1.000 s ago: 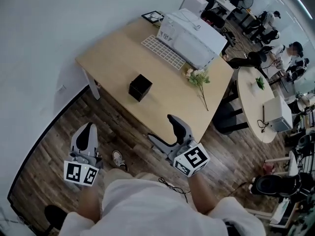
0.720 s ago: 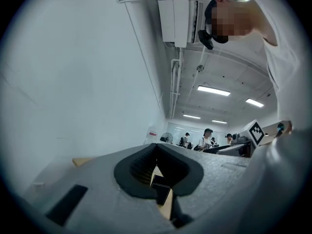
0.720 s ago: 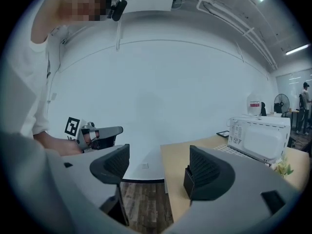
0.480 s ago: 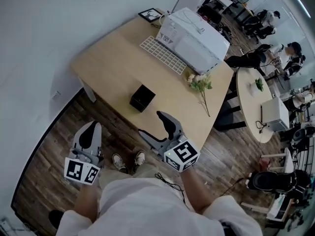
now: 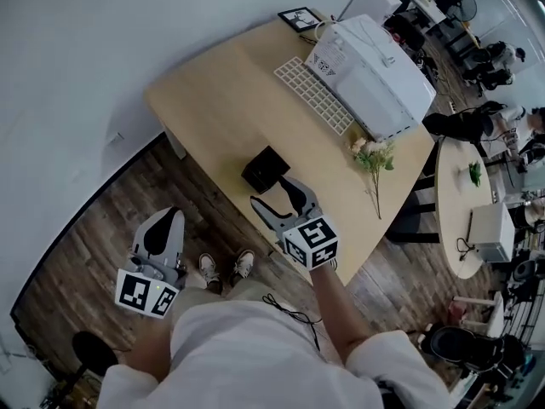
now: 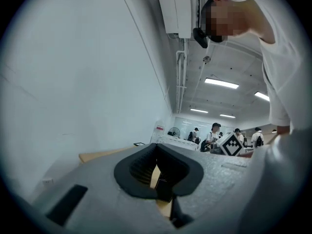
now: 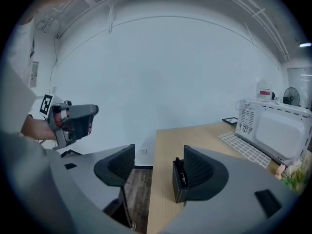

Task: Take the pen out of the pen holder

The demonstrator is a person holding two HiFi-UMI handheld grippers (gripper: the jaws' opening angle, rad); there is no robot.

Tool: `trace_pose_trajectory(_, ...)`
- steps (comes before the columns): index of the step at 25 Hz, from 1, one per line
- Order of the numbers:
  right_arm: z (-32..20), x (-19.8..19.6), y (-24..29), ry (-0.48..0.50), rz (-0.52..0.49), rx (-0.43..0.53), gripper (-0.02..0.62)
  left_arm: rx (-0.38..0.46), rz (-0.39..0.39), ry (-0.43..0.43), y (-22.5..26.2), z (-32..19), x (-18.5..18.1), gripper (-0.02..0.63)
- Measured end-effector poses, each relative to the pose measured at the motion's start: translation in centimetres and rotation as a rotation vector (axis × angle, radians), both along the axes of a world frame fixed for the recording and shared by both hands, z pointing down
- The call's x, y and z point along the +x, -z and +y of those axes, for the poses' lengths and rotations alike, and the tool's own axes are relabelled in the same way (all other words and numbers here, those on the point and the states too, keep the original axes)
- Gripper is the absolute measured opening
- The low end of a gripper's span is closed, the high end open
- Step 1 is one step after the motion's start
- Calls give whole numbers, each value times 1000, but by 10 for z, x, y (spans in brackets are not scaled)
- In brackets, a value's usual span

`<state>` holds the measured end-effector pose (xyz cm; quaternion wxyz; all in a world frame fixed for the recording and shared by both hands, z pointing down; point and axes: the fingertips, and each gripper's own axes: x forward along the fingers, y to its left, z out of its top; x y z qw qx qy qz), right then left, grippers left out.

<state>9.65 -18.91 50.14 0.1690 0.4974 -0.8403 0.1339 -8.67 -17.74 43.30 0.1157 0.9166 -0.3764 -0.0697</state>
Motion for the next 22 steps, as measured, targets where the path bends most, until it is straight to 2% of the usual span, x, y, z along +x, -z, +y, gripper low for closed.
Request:
trace_pose_trajectory(6,-33,8,-37,21,25,-84,291,-5,-25,29,1,4,2,12)
trace_pose_trajectory(11,-52,6,-63,23,-4,-169,273,-19,-29,62,0,5,-3,12)
trace_pose_trajectory(22,-71,9,-85,69,46,-271,273,-44,-42,116,-5,8,-10,12)
